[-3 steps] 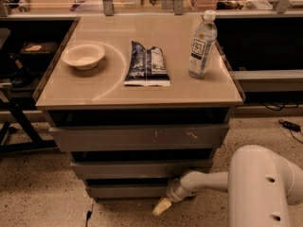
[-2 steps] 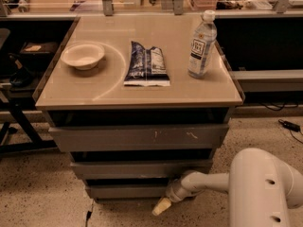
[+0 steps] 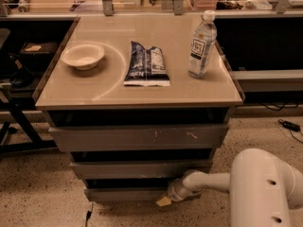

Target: Open bottom drawer

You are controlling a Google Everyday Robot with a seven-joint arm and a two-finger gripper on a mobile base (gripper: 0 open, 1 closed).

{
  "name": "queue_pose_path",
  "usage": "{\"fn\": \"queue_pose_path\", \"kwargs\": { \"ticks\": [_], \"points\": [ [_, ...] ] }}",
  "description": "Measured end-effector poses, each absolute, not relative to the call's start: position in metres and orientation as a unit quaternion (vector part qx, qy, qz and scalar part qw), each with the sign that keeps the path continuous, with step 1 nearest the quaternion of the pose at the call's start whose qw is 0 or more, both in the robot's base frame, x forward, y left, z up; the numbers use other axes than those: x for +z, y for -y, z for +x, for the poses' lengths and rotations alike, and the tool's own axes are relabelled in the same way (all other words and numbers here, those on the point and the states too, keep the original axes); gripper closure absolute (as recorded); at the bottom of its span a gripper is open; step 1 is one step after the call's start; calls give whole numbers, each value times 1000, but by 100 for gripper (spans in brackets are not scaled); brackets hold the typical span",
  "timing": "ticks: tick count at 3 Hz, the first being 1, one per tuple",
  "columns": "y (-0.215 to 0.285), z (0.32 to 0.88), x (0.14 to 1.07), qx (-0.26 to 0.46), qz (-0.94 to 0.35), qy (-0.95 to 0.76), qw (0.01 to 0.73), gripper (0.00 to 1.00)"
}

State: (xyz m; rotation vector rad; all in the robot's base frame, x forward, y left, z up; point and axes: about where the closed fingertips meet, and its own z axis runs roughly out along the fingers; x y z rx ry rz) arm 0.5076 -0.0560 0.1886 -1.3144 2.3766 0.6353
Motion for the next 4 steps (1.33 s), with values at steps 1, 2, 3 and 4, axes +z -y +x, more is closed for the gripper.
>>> {"fn": "queue_pose_path", "kwargs": {
  "ticks": [1, 2, 3, 4],
  "points": [
    [56, 508, 189, 224, -464, -839, 175, 64],
    [56, 508, 189, 224, -464, -839, 175, 88],
    [56, 508, 189, 224, -464, -839, 175, 100],
    [56, 508, 191, 224, -464, -839, 175, 100]
  ]
}}
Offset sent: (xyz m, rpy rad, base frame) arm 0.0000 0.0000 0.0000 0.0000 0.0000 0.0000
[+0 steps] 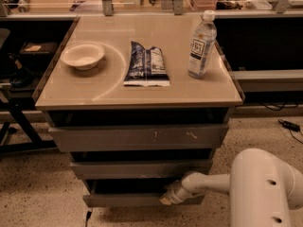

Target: Open bottom drawer

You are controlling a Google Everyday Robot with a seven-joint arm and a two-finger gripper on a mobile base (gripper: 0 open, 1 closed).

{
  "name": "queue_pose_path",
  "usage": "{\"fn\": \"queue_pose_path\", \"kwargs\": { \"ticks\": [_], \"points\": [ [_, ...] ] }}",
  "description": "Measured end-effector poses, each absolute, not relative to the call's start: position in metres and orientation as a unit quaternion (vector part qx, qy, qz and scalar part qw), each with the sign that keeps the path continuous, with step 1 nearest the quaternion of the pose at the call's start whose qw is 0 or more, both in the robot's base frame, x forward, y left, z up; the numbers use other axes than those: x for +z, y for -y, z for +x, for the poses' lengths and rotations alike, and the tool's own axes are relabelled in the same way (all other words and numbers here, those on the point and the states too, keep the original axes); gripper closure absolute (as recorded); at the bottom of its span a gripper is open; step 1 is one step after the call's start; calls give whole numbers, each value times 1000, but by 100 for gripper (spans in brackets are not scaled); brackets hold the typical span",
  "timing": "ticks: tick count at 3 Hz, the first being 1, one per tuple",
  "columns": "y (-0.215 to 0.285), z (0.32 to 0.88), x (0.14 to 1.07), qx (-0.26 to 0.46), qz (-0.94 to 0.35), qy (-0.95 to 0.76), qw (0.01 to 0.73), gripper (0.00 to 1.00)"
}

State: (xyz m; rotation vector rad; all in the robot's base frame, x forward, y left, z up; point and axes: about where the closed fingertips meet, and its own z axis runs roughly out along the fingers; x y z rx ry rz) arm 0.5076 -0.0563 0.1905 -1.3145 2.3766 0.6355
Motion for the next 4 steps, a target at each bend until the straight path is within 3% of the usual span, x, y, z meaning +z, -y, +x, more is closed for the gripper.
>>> {"fn": "queue_pose_path", "kwargs": {
  "ticks": [4],
  "points": [
    [99, 436, 191, 239, -431, -862, 121, 100]
  ]
}}
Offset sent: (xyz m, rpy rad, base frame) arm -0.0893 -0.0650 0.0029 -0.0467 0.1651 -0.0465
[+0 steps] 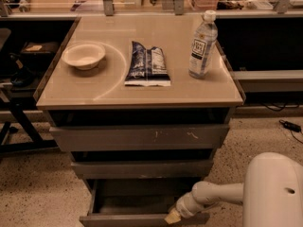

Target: Open bottom drawer

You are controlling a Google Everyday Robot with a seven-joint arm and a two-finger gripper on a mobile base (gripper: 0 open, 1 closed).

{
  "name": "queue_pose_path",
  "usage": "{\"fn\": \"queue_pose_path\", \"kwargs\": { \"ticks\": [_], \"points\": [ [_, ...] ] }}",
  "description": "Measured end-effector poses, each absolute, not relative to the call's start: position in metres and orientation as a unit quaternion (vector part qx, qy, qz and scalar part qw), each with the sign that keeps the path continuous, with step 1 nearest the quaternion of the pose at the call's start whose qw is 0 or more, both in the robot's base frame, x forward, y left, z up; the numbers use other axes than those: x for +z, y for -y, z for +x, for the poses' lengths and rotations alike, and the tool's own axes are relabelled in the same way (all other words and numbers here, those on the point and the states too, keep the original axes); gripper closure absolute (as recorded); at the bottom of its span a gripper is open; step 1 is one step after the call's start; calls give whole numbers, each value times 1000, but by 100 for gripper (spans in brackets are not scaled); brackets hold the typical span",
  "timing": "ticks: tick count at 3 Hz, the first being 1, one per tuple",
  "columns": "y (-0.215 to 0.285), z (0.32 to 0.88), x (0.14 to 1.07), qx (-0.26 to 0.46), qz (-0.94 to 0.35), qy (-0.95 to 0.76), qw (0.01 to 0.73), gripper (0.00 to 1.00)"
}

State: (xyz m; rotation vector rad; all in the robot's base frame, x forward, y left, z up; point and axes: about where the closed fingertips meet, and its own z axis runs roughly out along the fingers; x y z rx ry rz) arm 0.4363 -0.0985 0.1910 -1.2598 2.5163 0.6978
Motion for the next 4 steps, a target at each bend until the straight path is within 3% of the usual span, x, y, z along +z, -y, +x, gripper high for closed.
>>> {"fn": "queue_pose_path", "kwargs": {
  "ticks": [4],
  "points": [
    [102, 417, 182, 251, -430, -862, 92, 100]
  ]
}}
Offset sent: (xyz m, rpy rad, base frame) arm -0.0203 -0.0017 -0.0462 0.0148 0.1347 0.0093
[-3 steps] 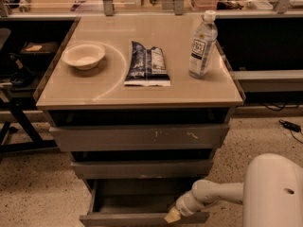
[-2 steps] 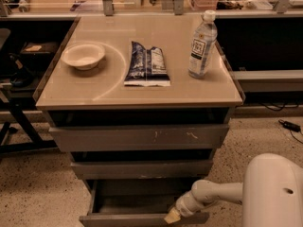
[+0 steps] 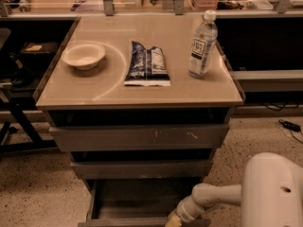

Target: Open bottom drawer

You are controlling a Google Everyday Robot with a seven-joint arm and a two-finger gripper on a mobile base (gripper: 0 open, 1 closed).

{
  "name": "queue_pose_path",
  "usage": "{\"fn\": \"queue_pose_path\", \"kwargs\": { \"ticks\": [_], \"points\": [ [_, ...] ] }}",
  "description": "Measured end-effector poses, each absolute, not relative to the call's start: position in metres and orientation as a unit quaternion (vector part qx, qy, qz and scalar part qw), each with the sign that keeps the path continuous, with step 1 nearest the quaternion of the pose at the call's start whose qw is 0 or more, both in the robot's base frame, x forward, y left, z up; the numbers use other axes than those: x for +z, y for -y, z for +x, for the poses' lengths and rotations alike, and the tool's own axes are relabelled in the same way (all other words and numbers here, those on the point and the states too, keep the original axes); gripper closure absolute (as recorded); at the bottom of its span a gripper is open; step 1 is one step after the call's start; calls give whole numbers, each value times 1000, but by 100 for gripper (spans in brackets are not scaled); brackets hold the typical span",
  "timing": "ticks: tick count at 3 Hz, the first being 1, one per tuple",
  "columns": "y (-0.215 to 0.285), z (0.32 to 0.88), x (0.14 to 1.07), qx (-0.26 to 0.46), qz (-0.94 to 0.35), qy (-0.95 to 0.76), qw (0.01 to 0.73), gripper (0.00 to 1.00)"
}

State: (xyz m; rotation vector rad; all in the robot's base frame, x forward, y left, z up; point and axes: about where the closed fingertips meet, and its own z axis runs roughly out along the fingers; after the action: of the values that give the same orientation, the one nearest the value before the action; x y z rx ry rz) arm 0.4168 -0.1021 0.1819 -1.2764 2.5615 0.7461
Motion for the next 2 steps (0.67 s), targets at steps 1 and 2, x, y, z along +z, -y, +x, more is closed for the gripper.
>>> {"fn": "queue_pose_path", "kwargs": {
  "ticks": [1, 2],
  "points": [
    [98, 416, 183, 251, -430, -862, 92, 100],
    [104, 405, 184, 251, -422, -867, 83, 100]
  ]
}}
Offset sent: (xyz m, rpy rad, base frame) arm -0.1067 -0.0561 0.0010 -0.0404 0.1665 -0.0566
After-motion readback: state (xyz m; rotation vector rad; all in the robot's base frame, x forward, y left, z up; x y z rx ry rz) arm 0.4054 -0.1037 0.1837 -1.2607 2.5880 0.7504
